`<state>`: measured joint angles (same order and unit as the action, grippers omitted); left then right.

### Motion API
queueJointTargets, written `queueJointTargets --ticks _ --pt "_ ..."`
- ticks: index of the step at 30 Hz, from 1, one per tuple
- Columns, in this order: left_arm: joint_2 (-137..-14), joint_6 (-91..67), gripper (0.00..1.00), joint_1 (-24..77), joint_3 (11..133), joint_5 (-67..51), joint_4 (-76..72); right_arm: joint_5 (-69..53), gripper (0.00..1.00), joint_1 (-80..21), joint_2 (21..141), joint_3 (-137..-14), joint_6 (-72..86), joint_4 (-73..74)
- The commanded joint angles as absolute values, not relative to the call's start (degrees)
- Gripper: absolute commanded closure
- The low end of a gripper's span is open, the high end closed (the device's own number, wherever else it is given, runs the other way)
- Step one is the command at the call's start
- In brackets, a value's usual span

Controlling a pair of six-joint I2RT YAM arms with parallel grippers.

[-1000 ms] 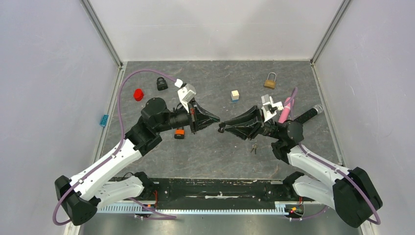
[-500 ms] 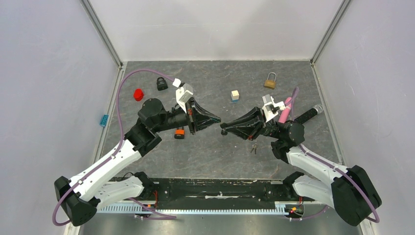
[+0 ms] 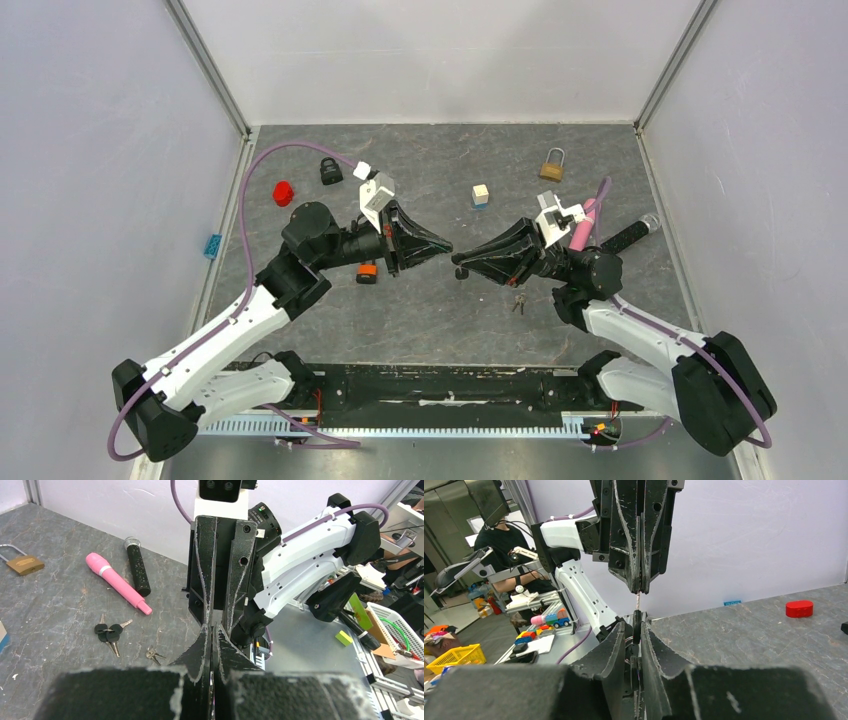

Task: Unlock with the key

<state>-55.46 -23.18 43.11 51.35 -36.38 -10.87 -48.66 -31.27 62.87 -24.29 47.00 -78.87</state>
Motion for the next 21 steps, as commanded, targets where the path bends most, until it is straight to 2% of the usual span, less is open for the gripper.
queueJointTargets --ticks 1,16,21 --pt "-55.4 -25.8 0.98 43.3 51.6 -37.9 -14.0 -49.3 0.81 -31.2 63.2 -26.9 48.3 -83.6" --pt "-55.2 -26.0 0.98 43.5 51.0 -38.4 -15.1 -48.7 0.87 -31.5 64.9 -27.1 50.8 -86.4" --pt "-55.2 -26.1 0.98 43.5 50.7 -38.3 -15.0 -48.7 0.98 -31.5 65.0 -27.0 51.4 -87.1"
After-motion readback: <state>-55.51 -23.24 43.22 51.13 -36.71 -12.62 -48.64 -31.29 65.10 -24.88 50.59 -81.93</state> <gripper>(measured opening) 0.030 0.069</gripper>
